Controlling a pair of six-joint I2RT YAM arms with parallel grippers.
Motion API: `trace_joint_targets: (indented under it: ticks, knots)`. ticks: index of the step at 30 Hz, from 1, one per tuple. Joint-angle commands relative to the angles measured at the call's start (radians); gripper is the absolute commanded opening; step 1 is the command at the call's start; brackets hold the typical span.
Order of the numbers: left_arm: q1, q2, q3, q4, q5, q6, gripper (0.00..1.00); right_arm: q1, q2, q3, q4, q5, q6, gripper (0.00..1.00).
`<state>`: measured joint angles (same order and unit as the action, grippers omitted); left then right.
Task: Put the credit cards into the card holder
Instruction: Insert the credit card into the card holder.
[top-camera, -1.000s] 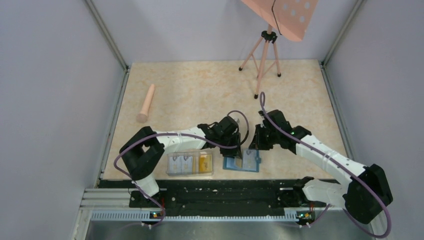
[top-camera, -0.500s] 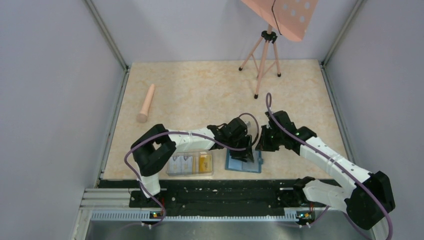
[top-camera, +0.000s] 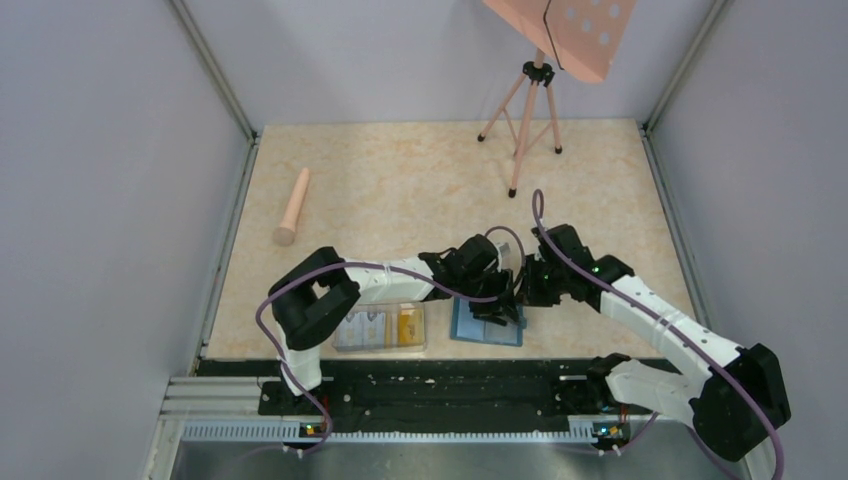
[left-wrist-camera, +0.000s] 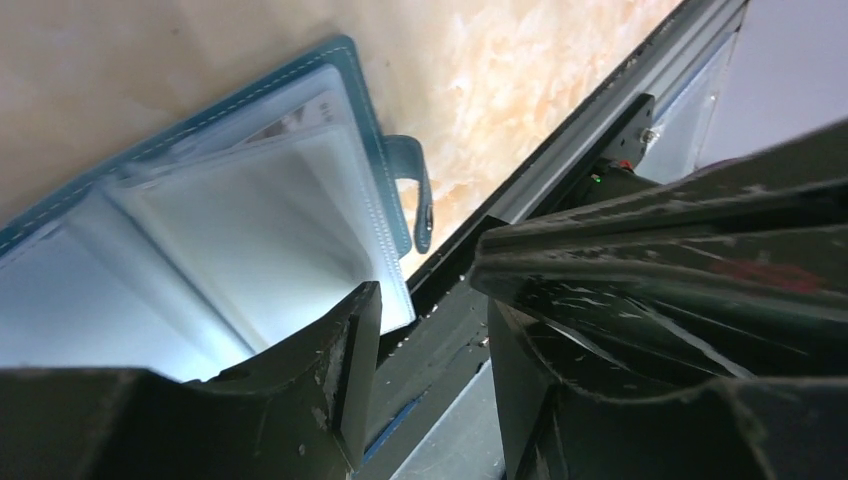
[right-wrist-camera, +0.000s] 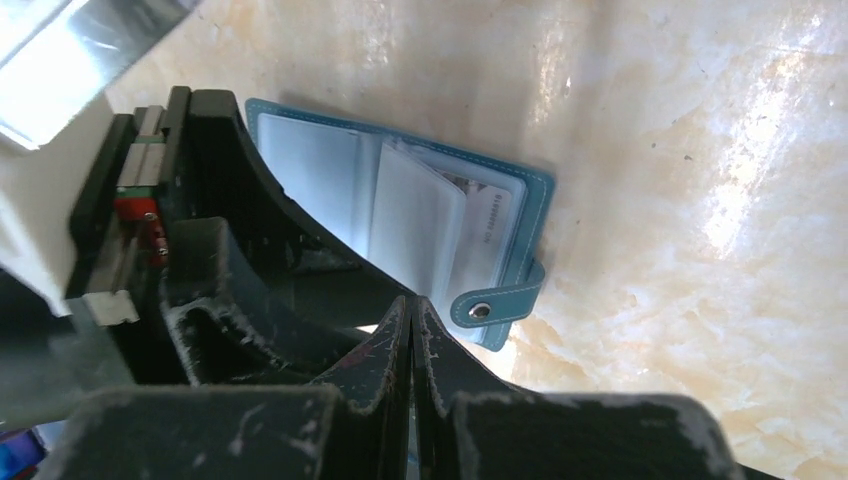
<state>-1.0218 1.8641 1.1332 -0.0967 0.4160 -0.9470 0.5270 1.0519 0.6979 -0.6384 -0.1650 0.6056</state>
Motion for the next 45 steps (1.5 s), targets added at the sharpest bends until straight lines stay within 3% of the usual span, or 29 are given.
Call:
trace_joint_targets:
  ticks: [1,8,16,24,32,38,45]
  knots:
    - [-0.006,0.01,0.006,0.088,0.053,-0.021,0.49,-0.009,-0.008,-0.011,0.004,-0.016,-0.015,0.0]
    - [-0.006,-0.031,-0.015,0.144,0.051,-0.015,0.49,-0.009,0.044,-0.047,0.055,-0.077,-0.023,0.0]
    - [0.004,-0.208,-0.078,-0.004,-0.128,0.058,0.48,-0.01,0.145,-0.084,0.174,-0.141,-0.018,0.0]
    - [0.066,-0.314,-0.202,-0.071,-0.207,0.031,0.44,-0.009,0.218,-0.111,0.137,-0.036,-0.015,0.0]
    - [0.08,-0.277,-0.192,-0.126,-0.219,0.032,0.43,-0.009,0.235,-0.137,0.121,0.009,-0.022,0.0]
    - [0.081,-0.277,-0.185,-0.129,-0.213,0.04,0.41,-0.01,0.177,-0.117,0.143,-0.062,-0.039,0.01]
    - [0.112,-0.408,-0.244,-0.056,-0.184,0.046,0.41,-0.01,0.03,-0.076,0.161,-0.133,-0.017,0.08]
